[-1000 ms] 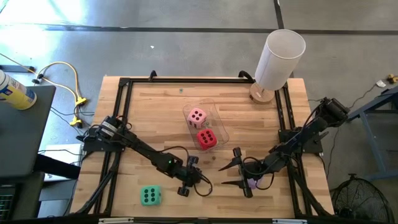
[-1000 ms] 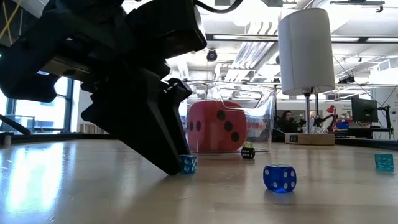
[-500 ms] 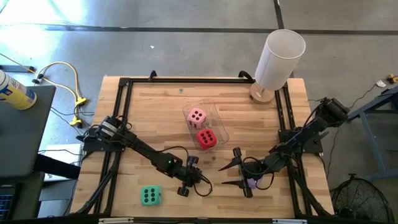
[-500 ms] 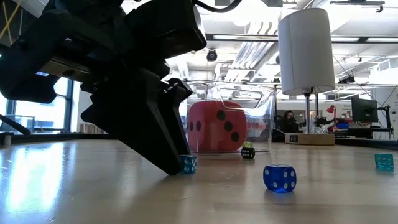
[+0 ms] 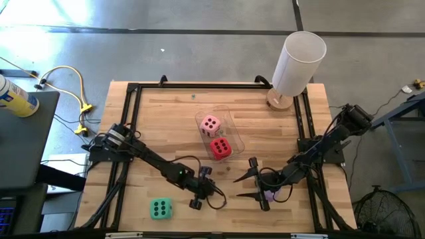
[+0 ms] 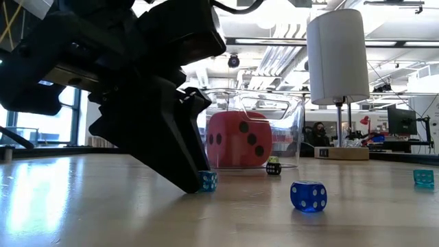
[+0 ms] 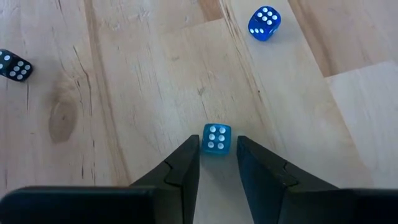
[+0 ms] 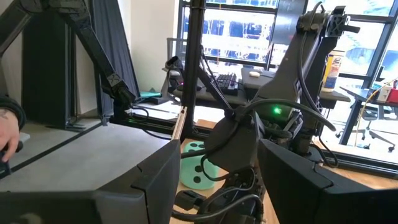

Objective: Pick & Place Dice
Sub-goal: Put the small blue dice into the transparent bin

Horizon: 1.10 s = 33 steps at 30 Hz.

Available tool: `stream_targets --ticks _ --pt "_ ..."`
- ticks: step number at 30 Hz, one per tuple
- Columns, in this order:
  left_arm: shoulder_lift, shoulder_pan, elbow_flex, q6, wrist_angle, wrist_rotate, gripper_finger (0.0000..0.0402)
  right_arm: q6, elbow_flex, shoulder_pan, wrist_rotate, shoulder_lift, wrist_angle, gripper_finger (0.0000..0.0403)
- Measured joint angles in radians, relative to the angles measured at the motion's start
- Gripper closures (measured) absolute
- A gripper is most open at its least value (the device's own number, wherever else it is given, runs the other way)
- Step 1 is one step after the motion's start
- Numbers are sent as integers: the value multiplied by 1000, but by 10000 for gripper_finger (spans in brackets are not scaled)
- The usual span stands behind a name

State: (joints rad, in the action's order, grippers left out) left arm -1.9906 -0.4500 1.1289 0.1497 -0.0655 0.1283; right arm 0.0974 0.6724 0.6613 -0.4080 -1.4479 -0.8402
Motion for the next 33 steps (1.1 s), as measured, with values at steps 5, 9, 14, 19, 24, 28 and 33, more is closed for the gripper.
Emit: stream_targets --ticks 5,9,14,19,24,28,33 --pt "1 0 -32 6 61 0 301 0 0 0 0 0 4 197" --pt "1 0 -65 6 125 0 301 0 0 0 0 0 7 197" --pt "1 0 -73 8 144 0 301 0 0 0 0 0 7 197" --pt "1 0 -74 7 154 0 301 0 0 0 0 0 7 197" --pt "1 0 -74 -3 164 0 301 0 0 0 0 0 7 197" --pt "-12 0 -73 -2 175 0 301 0 0 0 0 0 7 197" --pt "-30 2 -73 5 190 -3 301 0 0 0 0 0 9 197"
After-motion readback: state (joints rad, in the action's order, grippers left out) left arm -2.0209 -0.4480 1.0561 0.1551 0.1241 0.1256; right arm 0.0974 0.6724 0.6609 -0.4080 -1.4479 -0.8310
